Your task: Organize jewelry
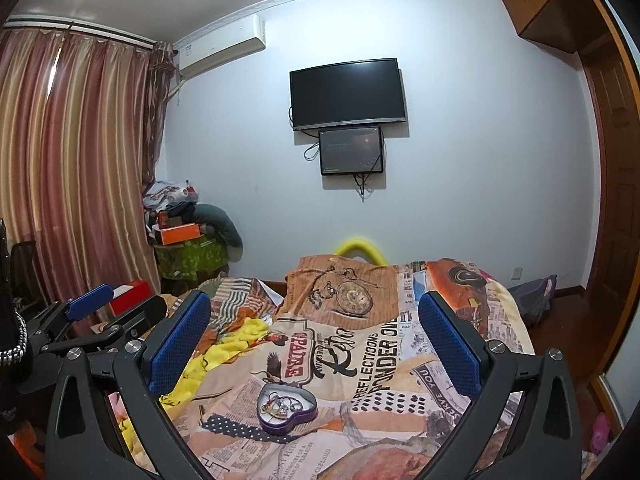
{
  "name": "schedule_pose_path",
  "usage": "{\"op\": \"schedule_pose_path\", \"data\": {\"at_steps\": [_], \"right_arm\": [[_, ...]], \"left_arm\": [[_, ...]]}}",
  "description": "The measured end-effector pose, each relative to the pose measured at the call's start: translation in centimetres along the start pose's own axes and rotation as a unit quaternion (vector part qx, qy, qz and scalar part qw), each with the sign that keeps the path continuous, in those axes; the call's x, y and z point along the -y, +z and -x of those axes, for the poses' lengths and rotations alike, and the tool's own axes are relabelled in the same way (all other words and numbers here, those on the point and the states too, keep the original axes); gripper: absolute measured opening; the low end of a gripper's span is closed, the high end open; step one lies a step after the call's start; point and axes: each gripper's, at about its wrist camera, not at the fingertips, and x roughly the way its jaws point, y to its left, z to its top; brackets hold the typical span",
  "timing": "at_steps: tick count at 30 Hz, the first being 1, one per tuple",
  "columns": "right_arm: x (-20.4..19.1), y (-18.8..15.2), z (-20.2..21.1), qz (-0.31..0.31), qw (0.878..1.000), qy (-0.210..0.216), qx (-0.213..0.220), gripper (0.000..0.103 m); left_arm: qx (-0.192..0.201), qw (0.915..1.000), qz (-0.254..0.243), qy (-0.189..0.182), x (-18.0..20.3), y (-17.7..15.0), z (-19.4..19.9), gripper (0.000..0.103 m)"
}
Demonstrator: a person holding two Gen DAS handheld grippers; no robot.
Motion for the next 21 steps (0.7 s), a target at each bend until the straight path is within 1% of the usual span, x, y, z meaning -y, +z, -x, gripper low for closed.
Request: {"op": "schedule_pose_path", "data": {"at_steps": [4,12,21], "right_arm": [[0.14,0.0,0.06,-0.004,1.0,-0.002,-0.001,0.103],[0.14,0.04,0.11,-0.005,1.0,-0.003,-0.002,0.103],[0.09,-0.08,0.17,-0.003,1.0,-0.002,-0.002,0.103]], "left_arm": [[0.003,1.0,-0.001,0.002,0.08,-0.1,-0.06,0.094],[0.01,0.9999,-0.003,0.006,0.41,-0.19,-0.07,0.1],[0.009,1.0,-0.001,0.002,0.5,-0.09,-0.29,0.101]]}}
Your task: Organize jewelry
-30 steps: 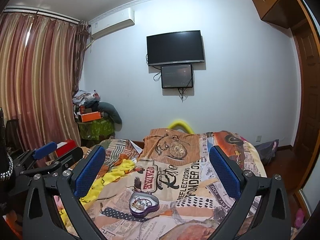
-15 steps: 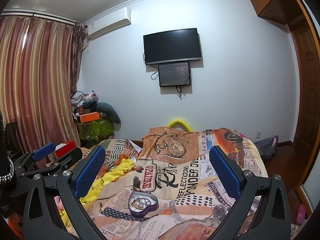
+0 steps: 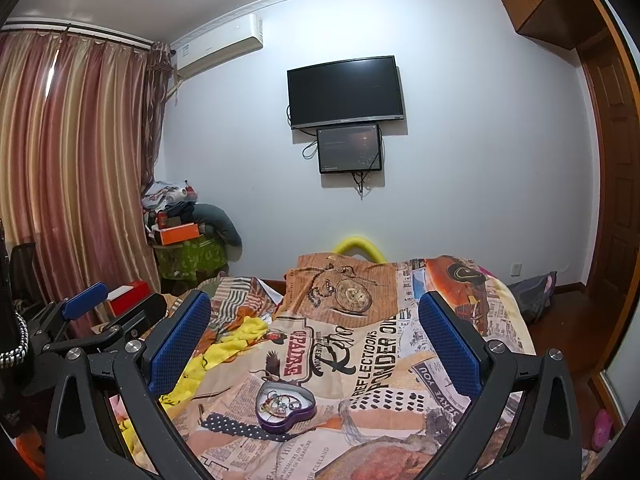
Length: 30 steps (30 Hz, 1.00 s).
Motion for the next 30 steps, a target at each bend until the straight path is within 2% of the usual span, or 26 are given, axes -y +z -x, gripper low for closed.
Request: {"op": "schedule_pose_path", "data": {"at_steps": [30], "right_arm": [[0.49,0.13,0.1,-0.005,1.0,-0.001,-0.001,0.103]], "left_arm": [[-0.009,0.9999,-0.003,-0.008,0.3,-0.04,-0.27,0.101]]}}
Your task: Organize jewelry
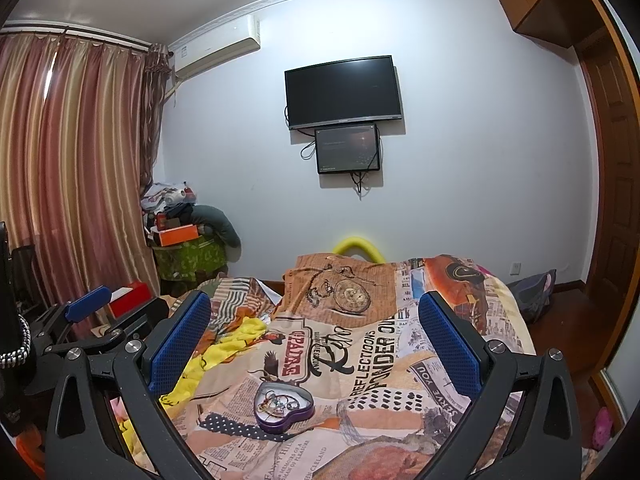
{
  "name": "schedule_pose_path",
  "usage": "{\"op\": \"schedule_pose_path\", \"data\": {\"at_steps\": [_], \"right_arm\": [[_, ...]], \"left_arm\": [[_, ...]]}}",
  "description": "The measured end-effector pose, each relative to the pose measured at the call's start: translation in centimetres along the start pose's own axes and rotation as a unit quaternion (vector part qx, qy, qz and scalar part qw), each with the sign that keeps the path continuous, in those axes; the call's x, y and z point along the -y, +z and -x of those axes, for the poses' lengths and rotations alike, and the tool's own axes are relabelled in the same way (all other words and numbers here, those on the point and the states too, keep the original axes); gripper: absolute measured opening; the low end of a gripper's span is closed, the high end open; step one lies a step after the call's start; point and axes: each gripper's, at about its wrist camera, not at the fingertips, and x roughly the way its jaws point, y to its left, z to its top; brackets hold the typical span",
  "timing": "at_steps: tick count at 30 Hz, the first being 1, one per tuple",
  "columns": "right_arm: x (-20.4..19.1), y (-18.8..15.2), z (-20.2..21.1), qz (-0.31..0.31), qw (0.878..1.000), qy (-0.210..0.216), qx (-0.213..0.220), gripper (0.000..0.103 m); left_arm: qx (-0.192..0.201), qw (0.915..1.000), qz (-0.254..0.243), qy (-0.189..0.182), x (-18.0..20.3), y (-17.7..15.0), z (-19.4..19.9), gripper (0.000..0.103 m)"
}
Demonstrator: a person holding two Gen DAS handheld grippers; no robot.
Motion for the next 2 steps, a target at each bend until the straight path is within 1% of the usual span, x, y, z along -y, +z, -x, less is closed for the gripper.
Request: {"op": "schedule_pose_path", "data": {"at_steps": [2], "right_arm": [[0.03,-0.01,0.0,0.0,1.0,0.0,-0.001,0.103]], "left_arm": [[-0.001,1.0,0.001,-0.001,-0.05,-0.03,-0.03,0.101]]}}
